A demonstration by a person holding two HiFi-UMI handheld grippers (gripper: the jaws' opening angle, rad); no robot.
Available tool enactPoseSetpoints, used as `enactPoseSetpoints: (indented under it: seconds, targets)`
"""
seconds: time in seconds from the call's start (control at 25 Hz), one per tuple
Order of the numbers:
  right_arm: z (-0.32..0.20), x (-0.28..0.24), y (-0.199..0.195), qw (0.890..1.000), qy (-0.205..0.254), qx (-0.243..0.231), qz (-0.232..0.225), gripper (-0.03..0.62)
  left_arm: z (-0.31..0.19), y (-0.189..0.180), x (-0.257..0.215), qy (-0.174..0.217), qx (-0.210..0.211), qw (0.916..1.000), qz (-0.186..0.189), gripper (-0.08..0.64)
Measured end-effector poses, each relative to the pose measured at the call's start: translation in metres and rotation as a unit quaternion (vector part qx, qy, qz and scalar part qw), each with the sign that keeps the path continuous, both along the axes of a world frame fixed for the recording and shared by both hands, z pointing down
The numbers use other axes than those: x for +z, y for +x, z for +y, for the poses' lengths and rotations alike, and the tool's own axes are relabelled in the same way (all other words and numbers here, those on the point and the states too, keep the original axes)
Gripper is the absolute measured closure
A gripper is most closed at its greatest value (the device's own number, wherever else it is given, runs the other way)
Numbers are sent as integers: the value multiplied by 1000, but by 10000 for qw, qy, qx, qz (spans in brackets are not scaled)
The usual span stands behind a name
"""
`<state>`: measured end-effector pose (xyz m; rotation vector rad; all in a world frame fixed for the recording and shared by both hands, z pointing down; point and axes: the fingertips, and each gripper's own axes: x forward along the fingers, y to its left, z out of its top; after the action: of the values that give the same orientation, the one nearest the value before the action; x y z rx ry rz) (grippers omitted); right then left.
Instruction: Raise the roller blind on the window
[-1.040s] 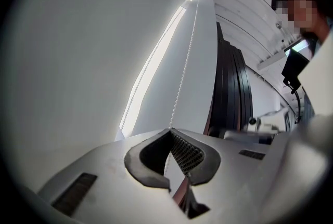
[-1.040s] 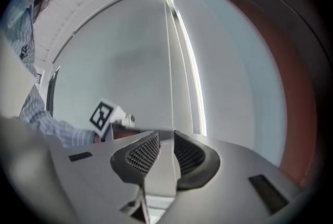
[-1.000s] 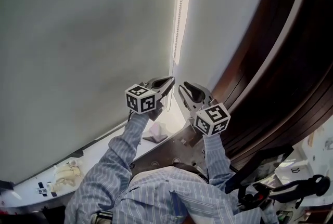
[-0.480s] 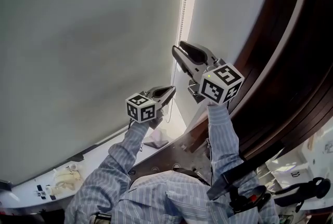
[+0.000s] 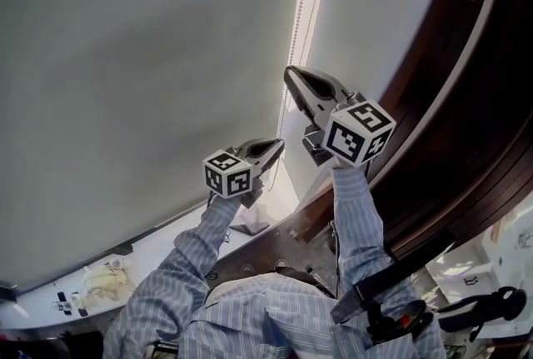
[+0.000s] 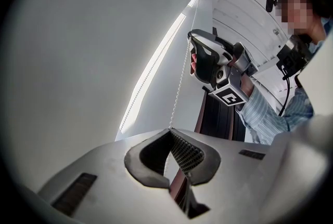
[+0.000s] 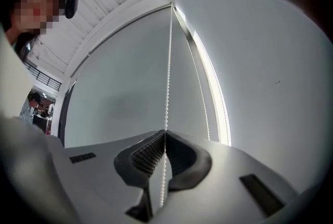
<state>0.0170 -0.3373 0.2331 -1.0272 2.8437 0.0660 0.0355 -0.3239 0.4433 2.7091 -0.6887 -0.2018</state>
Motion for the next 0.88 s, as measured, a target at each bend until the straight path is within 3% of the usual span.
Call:
enactPoseSetpoints:
  seconds: [0.12, 0.44, 0.6, 0.76, 0.88]
  targets:
    - [-1, 3, 5, 9999, 44, 119, 71, 580, -2, -3, 4, -75, -30, 10000, 51, 555]
    - [-10, 49, 4, 9974, -234, 414, 544, 580, 1, -2, 54, -484, -8, 9976, -502, 555]
    - [-6, 86, 4, 9970, -526, 366, 437, 581, 0, -7, 90, -838, -100, 9942, -668, 555]
    - [-3, 117, 0, 9944, -691, 440, 666, 584, 2, -8, 119, -952, -88, 9889, -1137, 555]
    - [-3, 141, -1, 9922, -846, 476, 785, 584, 4, -8, 142, -1250, -92, 9844, -1236, 555]
